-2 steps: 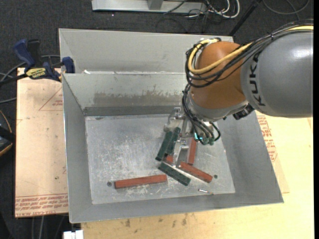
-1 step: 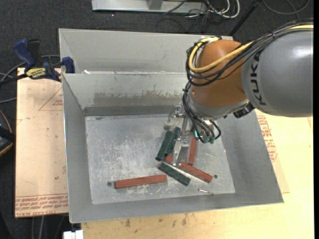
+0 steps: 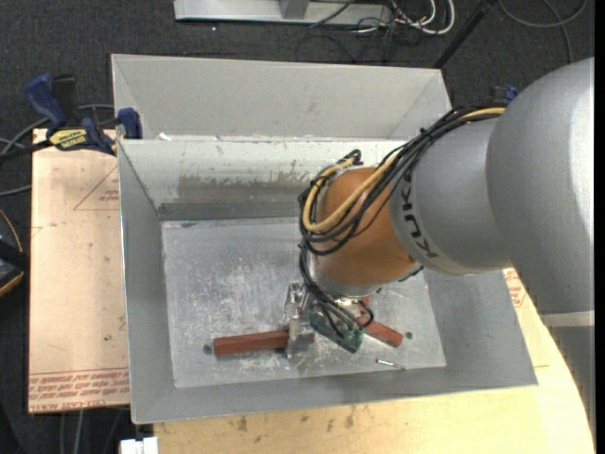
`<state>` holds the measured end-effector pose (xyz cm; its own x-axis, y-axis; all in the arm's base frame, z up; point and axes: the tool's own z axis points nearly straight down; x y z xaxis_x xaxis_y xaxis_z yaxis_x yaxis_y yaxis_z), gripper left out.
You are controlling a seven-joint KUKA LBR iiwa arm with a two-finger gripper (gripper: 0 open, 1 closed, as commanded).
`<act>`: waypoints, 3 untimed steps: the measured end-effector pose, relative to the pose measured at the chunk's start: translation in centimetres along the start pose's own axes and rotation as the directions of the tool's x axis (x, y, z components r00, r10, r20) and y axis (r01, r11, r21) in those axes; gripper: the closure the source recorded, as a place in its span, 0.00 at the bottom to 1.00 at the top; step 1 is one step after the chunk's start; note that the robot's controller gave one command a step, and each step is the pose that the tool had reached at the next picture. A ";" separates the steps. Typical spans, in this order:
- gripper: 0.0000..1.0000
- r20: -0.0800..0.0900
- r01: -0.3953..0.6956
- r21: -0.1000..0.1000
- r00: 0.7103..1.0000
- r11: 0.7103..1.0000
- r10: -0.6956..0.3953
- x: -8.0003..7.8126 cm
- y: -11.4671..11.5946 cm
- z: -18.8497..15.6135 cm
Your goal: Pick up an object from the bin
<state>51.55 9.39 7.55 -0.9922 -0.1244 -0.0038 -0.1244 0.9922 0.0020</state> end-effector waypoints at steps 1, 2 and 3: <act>1.00 0.000 0.000 0.000 1.000 1.000 0.000 0.0 0.0 0.0; 1.00 -0.006 -0.066 0.001 0.998 0.998 0.066 1.2 -0.3 -1.3; 1.00 -0.001 -0.028 0.002 1.000 1.000 0.028 -1.1 -2.1 -16.3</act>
Offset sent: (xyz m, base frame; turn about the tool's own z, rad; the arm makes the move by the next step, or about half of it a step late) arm -0.0277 -0.0103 0.0430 0.1795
